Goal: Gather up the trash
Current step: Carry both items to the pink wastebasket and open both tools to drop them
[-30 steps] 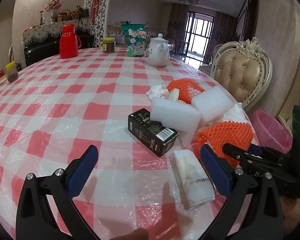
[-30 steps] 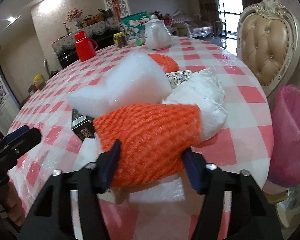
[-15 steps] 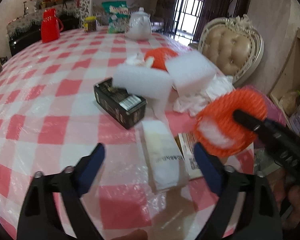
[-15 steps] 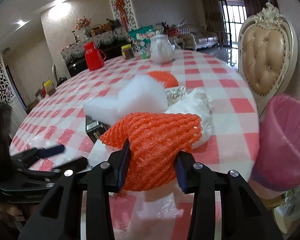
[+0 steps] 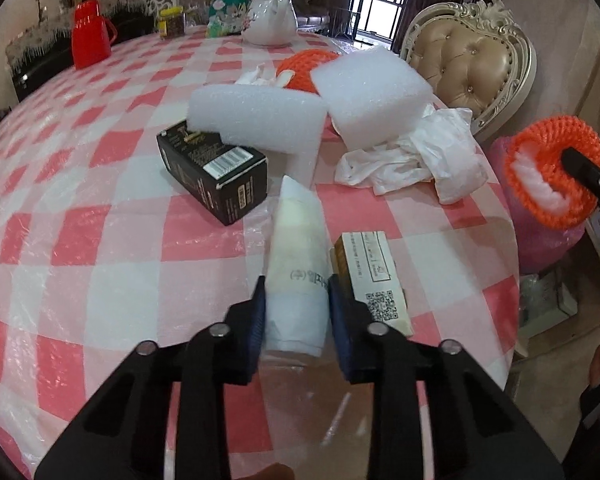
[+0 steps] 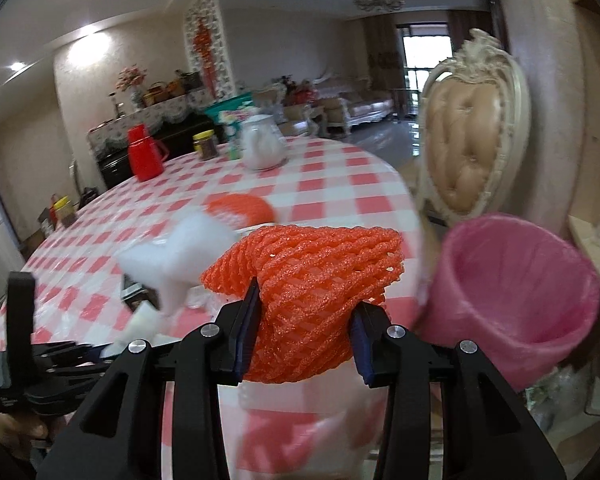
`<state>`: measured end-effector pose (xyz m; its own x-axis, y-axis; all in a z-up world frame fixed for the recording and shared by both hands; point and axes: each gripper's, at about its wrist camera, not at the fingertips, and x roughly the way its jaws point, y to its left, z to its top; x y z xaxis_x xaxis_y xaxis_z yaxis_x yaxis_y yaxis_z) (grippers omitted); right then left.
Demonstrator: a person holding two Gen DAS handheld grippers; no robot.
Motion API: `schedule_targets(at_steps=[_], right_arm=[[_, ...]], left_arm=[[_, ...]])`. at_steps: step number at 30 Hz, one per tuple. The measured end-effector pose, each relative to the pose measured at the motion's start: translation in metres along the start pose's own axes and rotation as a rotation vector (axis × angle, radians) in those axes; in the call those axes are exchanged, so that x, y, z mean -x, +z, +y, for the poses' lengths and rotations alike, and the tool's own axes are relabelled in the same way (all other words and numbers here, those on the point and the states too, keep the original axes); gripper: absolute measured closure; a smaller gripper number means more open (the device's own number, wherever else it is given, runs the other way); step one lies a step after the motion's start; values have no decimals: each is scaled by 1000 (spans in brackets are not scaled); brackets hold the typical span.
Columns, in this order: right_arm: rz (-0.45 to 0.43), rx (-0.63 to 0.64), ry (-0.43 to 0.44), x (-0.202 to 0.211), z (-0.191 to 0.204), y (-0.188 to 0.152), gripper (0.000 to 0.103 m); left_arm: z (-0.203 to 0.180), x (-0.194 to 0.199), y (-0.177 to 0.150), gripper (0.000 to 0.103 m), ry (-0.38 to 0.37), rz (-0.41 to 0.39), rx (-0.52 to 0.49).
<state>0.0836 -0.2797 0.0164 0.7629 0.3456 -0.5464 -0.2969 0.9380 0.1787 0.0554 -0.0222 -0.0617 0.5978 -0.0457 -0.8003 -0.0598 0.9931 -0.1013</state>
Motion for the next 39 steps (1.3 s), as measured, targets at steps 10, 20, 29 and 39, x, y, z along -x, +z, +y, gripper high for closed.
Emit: schedule_targets(at_steps=[10, 20, 29, 39], right_arm=[[-49, -59, -141, 14, -62, 10, 64], [-77, -111, -335, 19, -133, 24, 64], [-36, -151, -412, 8, -173, 18, 63], [14, -165, -436, -6, -198, 14, 61]], left_arm=[[-2, 44, 12, 78, 36, -102, 14], [-92, 66, 66, 78, -206, -245, -118], [-191, 25, 109, 78, -387, -209, -230], [-258, -26, 131, 77, -485, -124, -265]])
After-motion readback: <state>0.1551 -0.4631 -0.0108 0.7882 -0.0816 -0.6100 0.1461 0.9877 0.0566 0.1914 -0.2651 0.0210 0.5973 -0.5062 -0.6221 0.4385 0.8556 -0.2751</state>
